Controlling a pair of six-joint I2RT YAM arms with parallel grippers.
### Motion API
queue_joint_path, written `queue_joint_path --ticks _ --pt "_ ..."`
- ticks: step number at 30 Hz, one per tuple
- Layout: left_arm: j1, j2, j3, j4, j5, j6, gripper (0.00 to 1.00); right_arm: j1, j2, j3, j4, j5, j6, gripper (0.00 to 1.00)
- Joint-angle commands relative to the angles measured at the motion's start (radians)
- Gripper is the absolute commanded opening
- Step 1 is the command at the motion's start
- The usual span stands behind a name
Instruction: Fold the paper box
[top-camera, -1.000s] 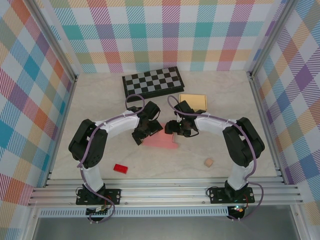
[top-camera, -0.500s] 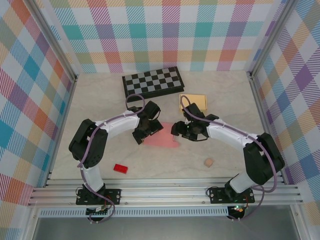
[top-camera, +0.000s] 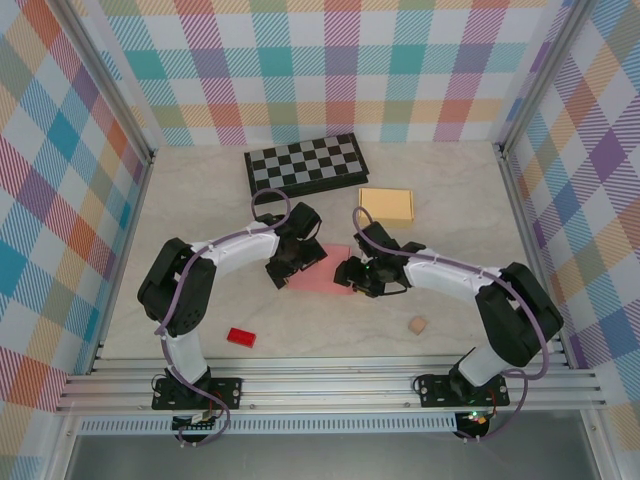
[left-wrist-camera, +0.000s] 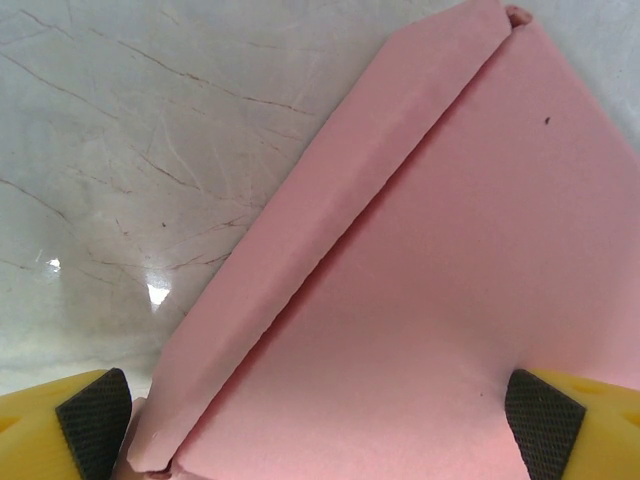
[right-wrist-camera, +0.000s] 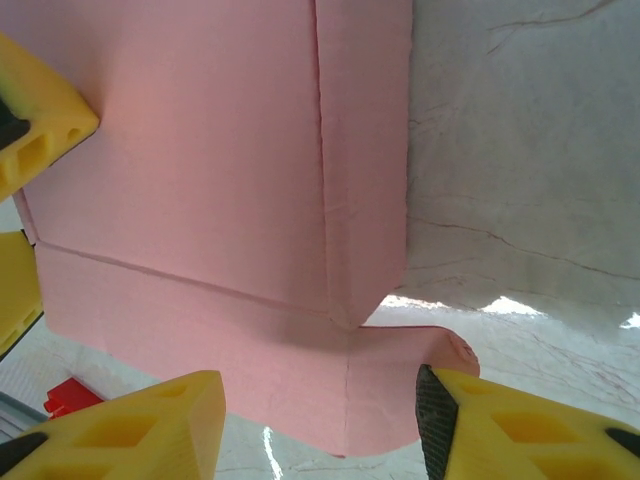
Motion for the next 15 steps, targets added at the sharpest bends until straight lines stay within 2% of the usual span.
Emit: queue_joint_path --ticks 1,10,15 --pt "-0.010 0.017 -0.035 -0.027 -0.018 -0.020 0.98 0.004 0.013 -0.010 0.038 -0.007 0.013 0.55" --pt "-0.011 0.008 -0.037 -0.035 -0.023 -0.018 0.98 0.008 0.022 -0.008 0.070 -0.050 0.031 0.51" --pt "-0.010 0.006 -0.037 -0.033 -0.022 -0.019 0.98 0.017 0.032 0.010 0.042 -0.061 0.030 0.45"
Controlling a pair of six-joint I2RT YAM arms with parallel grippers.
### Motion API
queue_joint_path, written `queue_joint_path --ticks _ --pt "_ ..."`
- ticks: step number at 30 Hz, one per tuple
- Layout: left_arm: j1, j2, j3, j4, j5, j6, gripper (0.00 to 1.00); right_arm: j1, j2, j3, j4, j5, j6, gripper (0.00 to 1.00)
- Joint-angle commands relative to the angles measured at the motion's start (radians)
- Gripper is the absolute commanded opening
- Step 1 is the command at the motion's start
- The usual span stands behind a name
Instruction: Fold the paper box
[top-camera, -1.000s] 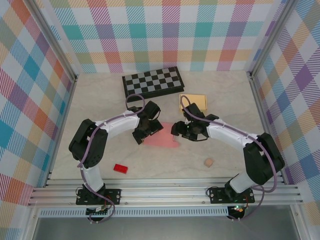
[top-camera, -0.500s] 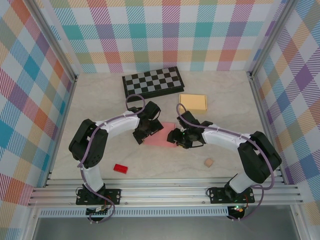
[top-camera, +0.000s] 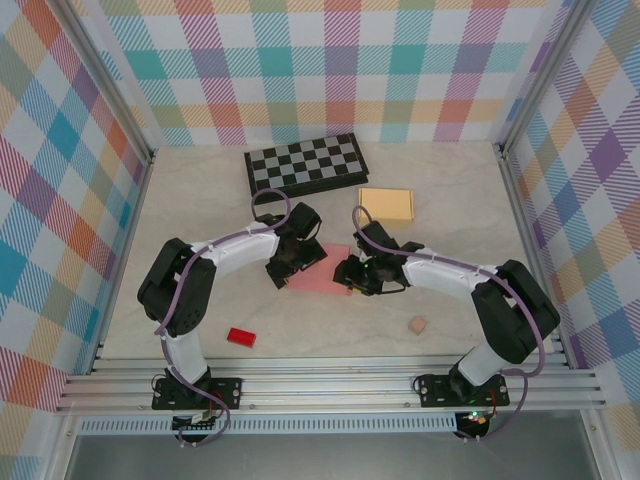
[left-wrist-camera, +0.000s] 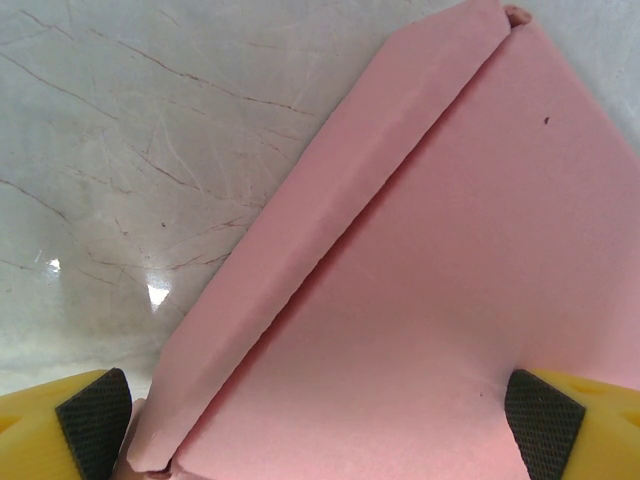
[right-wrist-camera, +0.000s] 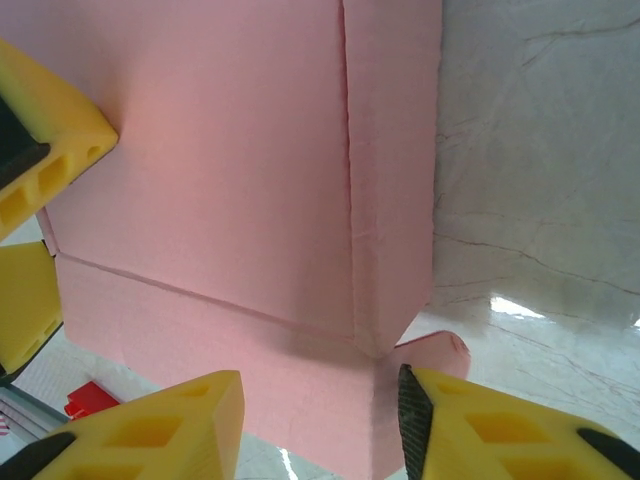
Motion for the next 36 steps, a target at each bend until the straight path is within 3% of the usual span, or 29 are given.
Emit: queue_joint_path --ticks 1,11,22,36 --pt "-0.010 0.006 -0.039 -0.036 -0.024 -0.019 0.98 0.017 0.015 0.012 -0.004 -0.034 0.008 0.44" --pt "-0.010 0.001 -0.050 -0.029 -0.027 -0.021 0.98 0.062 0.012 0.026 -0.047 0.044 -0.024 0.40" --pt "-0.010 -0.004 -0.055 -0.032 -0.031 -0.020 0.98 0.067 0.013 0.009 -0.046 0.116 -0.075 0.28" --pt "-0.010 0.000 -0.054 -0.035 -0.033 -0.019 0.98 0.080 0.040 0.010 -0.098 0.208 -0.133 0.28"
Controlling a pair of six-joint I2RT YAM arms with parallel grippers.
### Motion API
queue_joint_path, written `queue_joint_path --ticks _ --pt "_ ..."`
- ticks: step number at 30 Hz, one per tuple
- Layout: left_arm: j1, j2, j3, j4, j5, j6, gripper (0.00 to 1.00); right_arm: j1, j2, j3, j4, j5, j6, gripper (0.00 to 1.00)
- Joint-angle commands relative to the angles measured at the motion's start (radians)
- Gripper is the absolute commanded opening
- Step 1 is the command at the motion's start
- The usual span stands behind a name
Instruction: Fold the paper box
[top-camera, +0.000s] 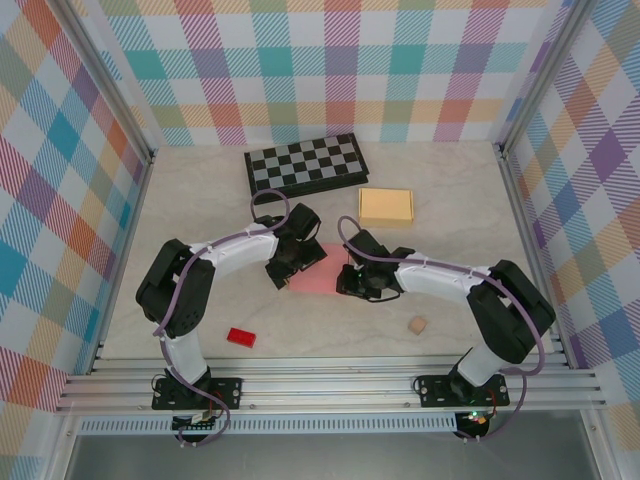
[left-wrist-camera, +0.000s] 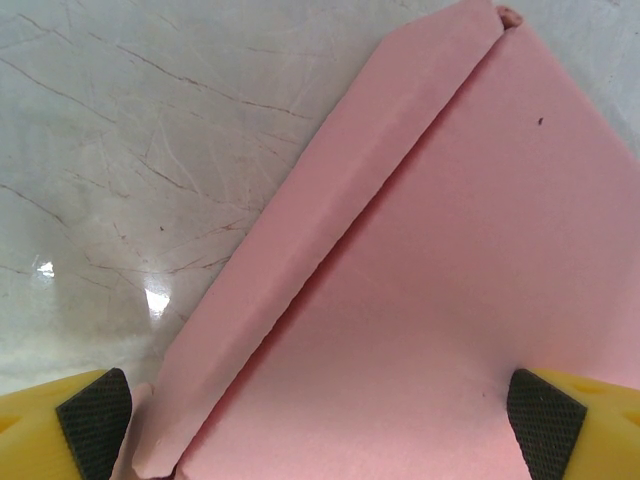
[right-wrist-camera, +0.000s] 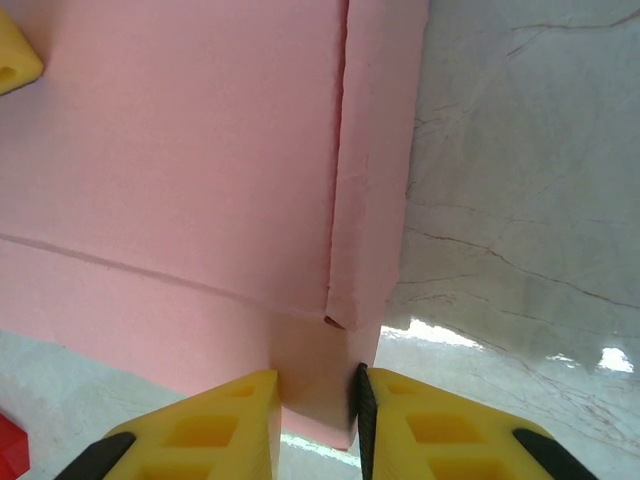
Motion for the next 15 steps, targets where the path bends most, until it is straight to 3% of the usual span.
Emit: queue_joint_path --ticks 1,15 --pt "-0.010 0.010 -0.034 -0.060 -0.028 -0.016 0.98 0.010 0.024 0.012 -0.061 0.056 -0.029 0.28" --pt "-0.007 0.013 -0.036 -0.063 -0.033 -0.015 0.98 0.031 0.021 0.009 -0.093 0.131 -0.054 0.22"
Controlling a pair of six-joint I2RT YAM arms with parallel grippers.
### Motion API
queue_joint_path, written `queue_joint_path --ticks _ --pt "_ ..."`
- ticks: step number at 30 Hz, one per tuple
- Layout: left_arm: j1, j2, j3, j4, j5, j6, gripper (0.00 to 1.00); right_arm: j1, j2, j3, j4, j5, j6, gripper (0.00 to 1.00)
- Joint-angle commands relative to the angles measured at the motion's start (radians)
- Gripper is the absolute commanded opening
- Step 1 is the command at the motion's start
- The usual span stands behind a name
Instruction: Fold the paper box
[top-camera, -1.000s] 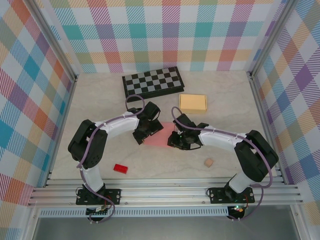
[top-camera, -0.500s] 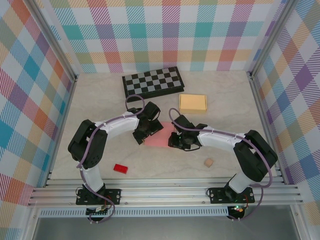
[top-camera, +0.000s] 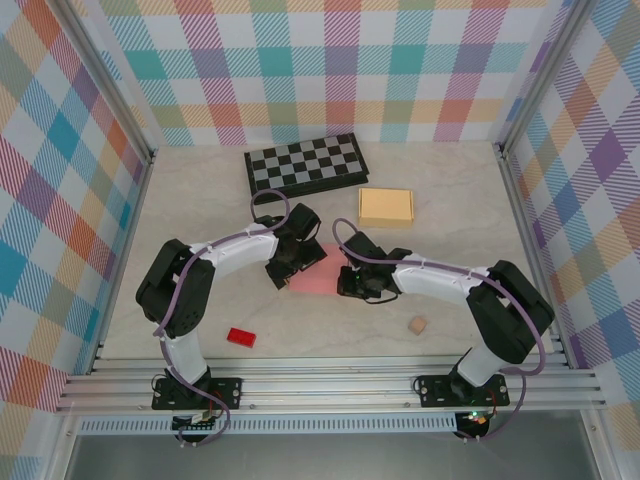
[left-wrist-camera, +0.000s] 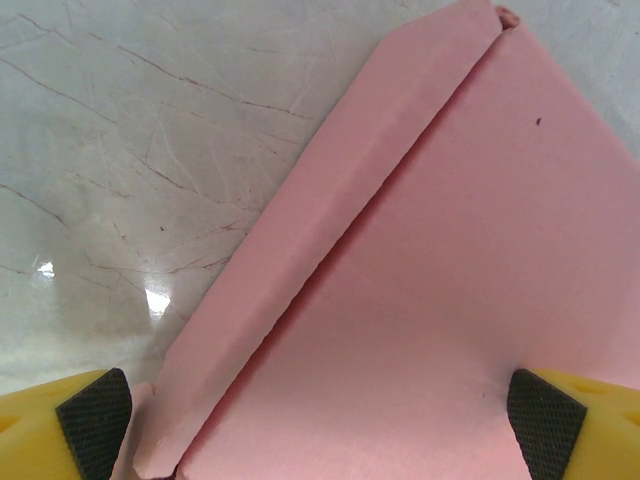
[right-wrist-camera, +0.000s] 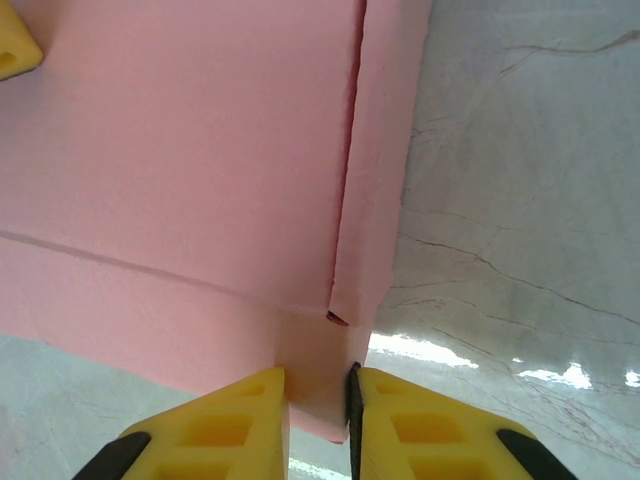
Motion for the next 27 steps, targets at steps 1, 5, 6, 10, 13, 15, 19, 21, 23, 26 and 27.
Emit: queue_joint_path --ticks 1,5,6,10,13,15,19,21,23,26,27 --pt "-0.007 0.012 -0.036 -0.063 -0.032 -0.015 0.98 0.003 0.022 -0.008 -0.070 0.072 -0.016 0.22" --pt "-0.005 0.014 -0.035 -0.063 -0.032 -0.013 0.98 0.004 0.022 -0.032 -0.046 0.105 -0.020 0.21" --pt "-0.005 0.014 -0.034 -0.064 -0.033 -0.012 0.98 0.004 0.020 -0.040 -0.031 0.115 -0.027 0.21" --pt "-0.004 0.016 -0.036 -0.064 -0.037 -0.010 0.98 0.006 0.014 -0.072 0.033 0.158 -0.063 0.21" --pt "-0.001 0.019 -0.037 -0.062 -0.035 -0.008 0.98 0.025 0.004 -0.110 0.118 0.202 -0.111 0.21" --pt "0.001 0.020 -0.038 -0.060 -0.034 -0.009 0.98 0.032 -0.006 -0.151 0.190 0.217 -0.121 0.21" --pt "0.002 0.021 -0.041 -0.058 -0.033 -0.009 0.98 0.046 -0.070 -0.251 0.355 0.293 -0.118 0.23" --pt "0.003 0.023 -0.042 -0.060 -0.033 -0.007 0.98 0.053 -0.087 -0.275 0.397 0.347 -0.126 0.23" --pt "0.004 0.023 -0.042 -0.065 -0.032 -0.001 0.98 0.058 -0.086 -0.293 0.425 0.387 -0.134 0.23" --pt "0.008 0.022 -0.043 -0.070 -0.033 0.007 0.98 0.058 -0.068 -0.321 0.475 0.406 -0.143 0.24" --pt "0.010 0.020 -0.045 -0.068 -0.035 0.007 0.98 0.058 -0.061 -0.324 0.485 0.404 -0.145 0.24"
